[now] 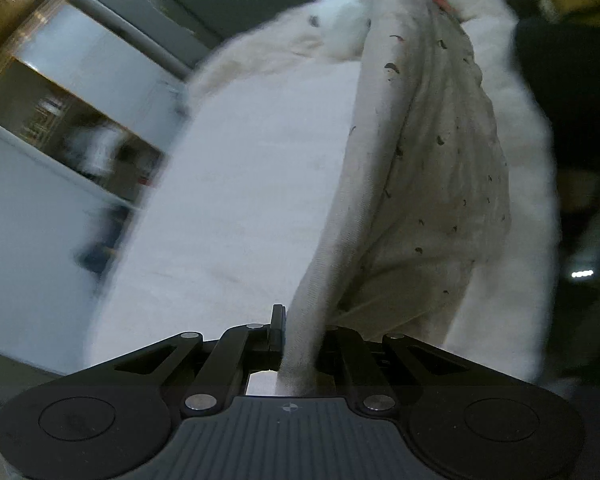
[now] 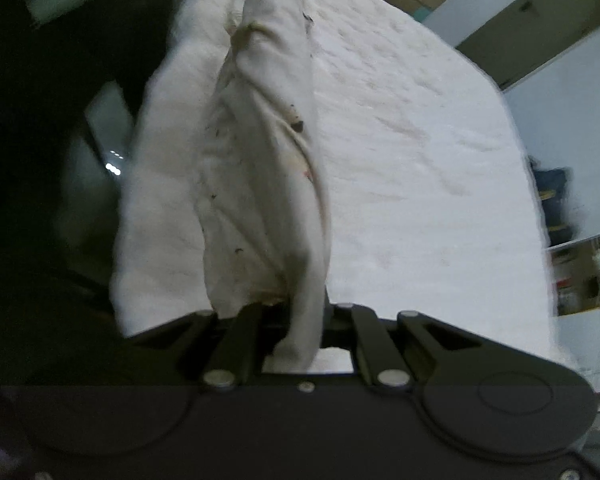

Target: Fold clothes

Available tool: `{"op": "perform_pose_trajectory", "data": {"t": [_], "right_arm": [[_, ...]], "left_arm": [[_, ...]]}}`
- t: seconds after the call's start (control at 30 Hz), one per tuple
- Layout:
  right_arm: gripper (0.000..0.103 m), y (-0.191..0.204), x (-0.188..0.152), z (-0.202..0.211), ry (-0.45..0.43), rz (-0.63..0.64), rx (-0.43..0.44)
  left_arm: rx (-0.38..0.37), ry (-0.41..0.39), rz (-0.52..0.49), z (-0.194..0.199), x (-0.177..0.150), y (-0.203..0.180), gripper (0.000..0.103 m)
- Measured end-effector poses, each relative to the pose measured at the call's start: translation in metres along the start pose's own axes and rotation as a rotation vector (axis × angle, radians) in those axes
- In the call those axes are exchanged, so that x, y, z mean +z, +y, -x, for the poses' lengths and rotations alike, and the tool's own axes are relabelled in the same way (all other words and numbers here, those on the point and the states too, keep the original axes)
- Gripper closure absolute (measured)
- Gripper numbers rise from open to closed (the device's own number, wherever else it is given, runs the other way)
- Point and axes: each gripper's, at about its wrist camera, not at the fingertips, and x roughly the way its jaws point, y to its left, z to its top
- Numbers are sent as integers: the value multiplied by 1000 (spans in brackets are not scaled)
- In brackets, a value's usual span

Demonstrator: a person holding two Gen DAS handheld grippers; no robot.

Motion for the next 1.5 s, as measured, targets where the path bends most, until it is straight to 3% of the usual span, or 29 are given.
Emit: {"op": "perform_pose_trajectory", "data": {"t": [0.03, 0.1, 0.17, 0.27, 0.47, 0.53, 0.6, 0.63, 0.73, 0.8, 0.83, 0.87, 0.9, 0.93, 1.0, 1.13, 1.17, 1.23, 1.3, 1.33, 1.37, 1.43, 1.5], "right_arm": [[99, -6, -1, -2, -6, -16, 28], [99, -41, -11, -34, 1, -91, 157], [99, -69, -23, -75, 28, -150, 245], [99, -116, -45, -162, 88, -268, 325], [99, -179, -79, -290, 158, -427, 329], [96, -193, -91, -306, 157, -464, 346], [89, -202, -101, -315, 183, -484, 327], [81, -204, -105, -317, 206, -488, 283], [82, -206, -112, -314, 280, -480, 79], [83, -199, -109, -302, 291, -456, -64], [82, -198, -106, -296, 281, -459, -90], [81, -193, -97, -282, 246, -486, -135], [75, -184, -87, -267, 198, -529, -167], [70, -176, -79, -260, 170, -547, -179], [60, -133, -53, -234, 53, -561, -217], [56, -62, -20, -219, -66, -651, -213], [56, -45, -17, -222, -97, -786, -190], [53, -15, -32, -230, -276, -1196, -58], [52, 3, -55, -240, -370, -1470, -7], [52, 1, -72, -236, -388, -1548, -4], [52, 14, -91, -246, -431, -1756, 0], [52, 22, -106, -263, -469, -1911, 38], [53, 36, -129, -293, -516, -2152, 96]], "left_arm": [[-44, 8, 9, -9, -1, 5, 98], [-243, 53, 48, -60, -6, 30, 98], [-346, 117, 62, -121, -11, 47, 98], [-401, 206, 71, -216, -17, 69, 98], [-565, 260, 259, -332, -45, 122, 94], [-569, 281, 307, -342, -59, 133, 83], [-537, 293, 368, -348, -77, 146, 80], [-516, 285, 403, -346, -85, 151, 80], [-387, 215, 589, -328, -114, 169, 80], [-312, 102, 756, -300, -132, 172, 80], [-282, 36, 842, -284, -140, 170, 78], [-256, -49, 945, -262, -148, 162, 75], [-229, -123, 1034, -242, -154, 153, 63], [-204, -164, 1093, -227, -153, 141, 46], [-173, -205, 1170, -209, -144, 129, 31], [-172, -278, 1366, -188, -125, 75, 25], [-171, -306, 1456, -184, -124, 52, 25], [-169, -324, 1524, -182, -125, 29, 24], [-217, -323, 1552, -189, -132, 14, 24], [-241, -323, 1566, -193, -136, 7, 25], [-266, -322, 1580, -197, -139, -1, 25], [-314, -321, 1608, -205, -147, -15, 25], [-374, -322, 1624, -212, -153, -29, 25]]}}
